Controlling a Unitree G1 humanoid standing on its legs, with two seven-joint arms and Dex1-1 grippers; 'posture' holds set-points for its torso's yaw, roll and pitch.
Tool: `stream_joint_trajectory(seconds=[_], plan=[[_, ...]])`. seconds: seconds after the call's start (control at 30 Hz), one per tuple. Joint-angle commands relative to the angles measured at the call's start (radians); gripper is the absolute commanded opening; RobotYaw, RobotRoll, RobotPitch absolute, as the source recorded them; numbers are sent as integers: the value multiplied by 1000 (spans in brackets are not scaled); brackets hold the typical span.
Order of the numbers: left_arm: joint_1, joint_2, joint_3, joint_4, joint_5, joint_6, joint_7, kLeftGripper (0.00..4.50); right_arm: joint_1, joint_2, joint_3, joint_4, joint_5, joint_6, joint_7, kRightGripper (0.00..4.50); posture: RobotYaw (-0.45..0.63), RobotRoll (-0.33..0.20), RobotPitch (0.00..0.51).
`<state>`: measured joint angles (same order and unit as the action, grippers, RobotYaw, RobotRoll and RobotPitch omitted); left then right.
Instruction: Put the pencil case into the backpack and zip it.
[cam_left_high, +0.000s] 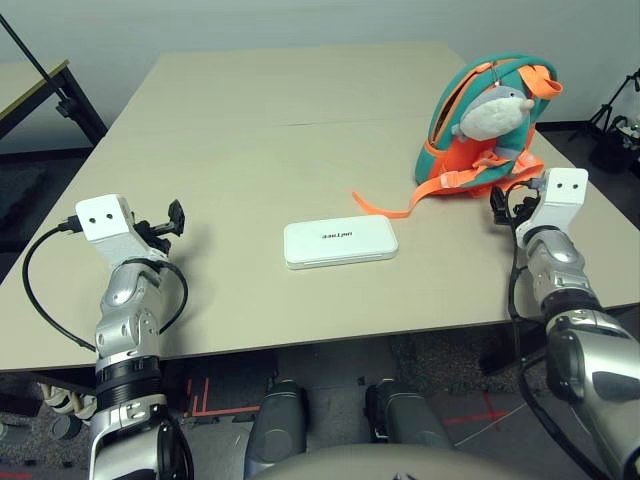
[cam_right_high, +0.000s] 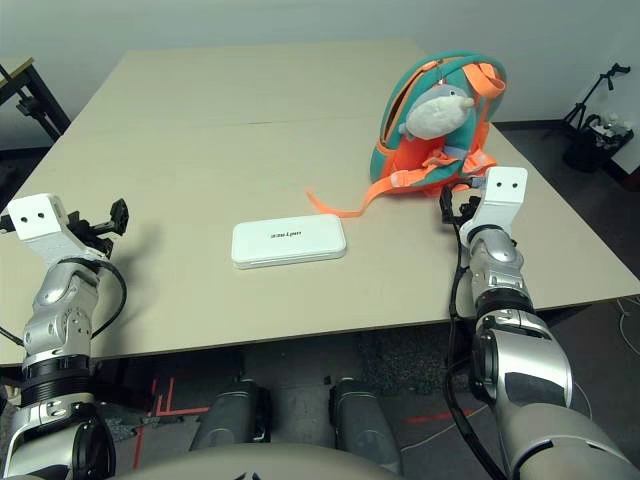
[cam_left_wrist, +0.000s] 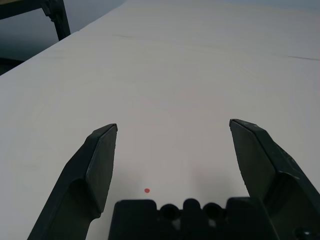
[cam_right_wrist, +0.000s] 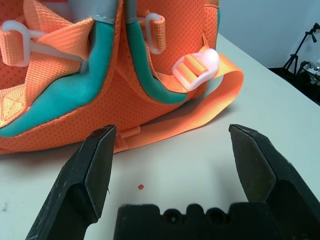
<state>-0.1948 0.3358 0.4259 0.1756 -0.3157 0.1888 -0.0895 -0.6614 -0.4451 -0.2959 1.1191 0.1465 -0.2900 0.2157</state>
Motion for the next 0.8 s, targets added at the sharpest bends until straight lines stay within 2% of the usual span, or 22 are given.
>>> stream_joint_trajectory(seconds=[0.03,0.13,0.27,0.43,0.53,0.57,0.63,0.8], plan=[[-8,25,26,20,-5,6,-2,4500,8,-19,-13,-34,16,19,13,4468,54,0,21],[-45,61,44,61,-29,19,-27,4500,57,-52,-27,-110,43,58,59,4468,19,0,25],[-92,114,20,107,-37,80,-88,4500,164,-106,7,-266,56,143,191,4468,-10,0,35],[-145,149,33,124,-121,186,-196,4500,292,-151,40,-540,109,322,365,4468,-44,0,43],[-166,164,24,112,-157,247,-249,4500,367,-173,65,-730,143,447,452,3888,-77,0,51],[-177,171,17,115,-176,275,-283,4500,395,-184,82,-803,155,493,485,3568,-87,0,51],[-213,179,13,121,-251,374,-364,4500,440,-206,127,-951,182,585,547,2798,-103,0,54],[-285,202,3,145,-358,602,-458,4500,457,-223,193,-1126,205,708,596,826,-99,0,59]])
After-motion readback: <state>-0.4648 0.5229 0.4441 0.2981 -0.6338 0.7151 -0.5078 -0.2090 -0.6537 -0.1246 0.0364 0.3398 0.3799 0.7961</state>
